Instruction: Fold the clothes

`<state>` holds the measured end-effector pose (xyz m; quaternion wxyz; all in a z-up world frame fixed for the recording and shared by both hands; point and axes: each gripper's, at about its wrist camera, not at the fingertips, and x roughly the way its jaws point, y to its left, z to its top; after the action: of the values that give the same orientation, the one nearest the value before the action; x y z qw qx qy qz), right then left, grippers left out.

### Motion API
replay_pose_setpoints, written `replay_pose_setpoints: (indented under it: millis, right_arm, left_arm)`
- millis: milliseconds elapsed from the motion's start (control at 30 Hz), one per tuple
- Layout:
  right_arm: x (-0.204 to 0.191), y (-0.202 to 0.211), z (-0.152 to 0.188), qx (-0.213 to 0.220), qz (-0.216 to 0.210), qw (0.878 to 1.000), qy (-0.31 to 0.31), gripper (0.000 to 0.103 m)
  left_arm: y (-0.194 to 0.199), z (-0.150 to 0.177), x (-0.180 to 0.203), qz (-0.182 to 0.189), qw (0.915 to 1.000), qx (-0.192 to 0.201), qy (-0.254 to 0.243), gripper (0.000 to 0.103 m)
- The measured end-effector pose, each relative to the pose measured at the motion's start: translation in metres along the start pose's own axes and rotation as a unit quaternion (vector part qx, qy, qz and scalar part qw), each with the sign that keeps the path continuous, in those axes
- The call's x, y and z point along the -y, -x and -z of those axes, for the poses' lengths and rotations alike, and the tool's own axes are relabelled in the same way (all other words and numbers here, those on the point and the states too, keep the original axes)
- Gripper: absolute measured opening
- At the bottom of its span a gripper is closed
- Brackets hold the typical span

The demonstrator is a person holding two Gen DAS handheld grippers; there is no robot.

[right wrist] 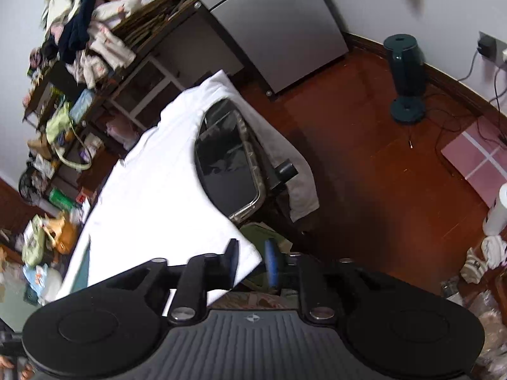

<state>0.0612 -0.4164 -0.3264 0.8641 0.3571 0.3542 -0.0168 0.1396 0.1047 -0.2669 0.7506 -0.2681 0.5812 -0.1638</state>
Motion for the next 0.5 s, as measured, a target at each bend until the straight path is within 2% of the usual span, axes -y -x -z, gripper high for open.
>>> replay_pose_setpoints:
  millis: [100, 200, 233, 300, 400, 467, 500]
  right_arm:
    - [-0.009, -0.001, 0.001, -0.002, -0.009, 1.0, 0.012, 0.027]
    - [-0.024, 0.0, 0.003, -0.002, -0.016, 0.999, 0.034, 0.027]
    - [-0.029, 0.001, 0.002, -0.001, -0.018, 0.999, 0.04, 0.027]
    - [-0.038, 0.005, 0.0, 0.002, -0.019, 0.998, 0.057, 0.027]
    - [-0.061, 0.011, -0.002, 0.007, -0.017, 0.995, 0.098, 0.027]
    - [-0.083, 0.015, -0.001, 0.011, -0.021, 0.991, 0.132, 0.027]
    - [-0.09, 0.016, 0.0, 0.012, -0.024, 0.989, 0.144, 0.027]
  left_arm:
    - [-0.006, -0.001, 0.002, 0.015, 0.9999, 0.001, 0.0, 0.03]
    - [-0.014, -0.001, 0.009, 0.024, 0.9996, -0.01, -0.011, 0.006]
    - [-0.015, 0.001, 0.014, 0.009, 0.9995, -0.013, -0.026, 0.006]
    - [-0.015, 0.003, 0.017, 0.002, 0.9992, -0.012, -0.037, 0.006]
    - [-0.005, 0.007, 0.016, -0.001, 0.9991, -0.013, -0.041, 0.011]
    - [0.016, 0.016, 0.006, 0.024, 0.9994, 0.005, -0.026, 0.017]
    - [0.026, 0.02, 0.001, 0.036, 0.9991, 0.014, -0.018, 0.025]
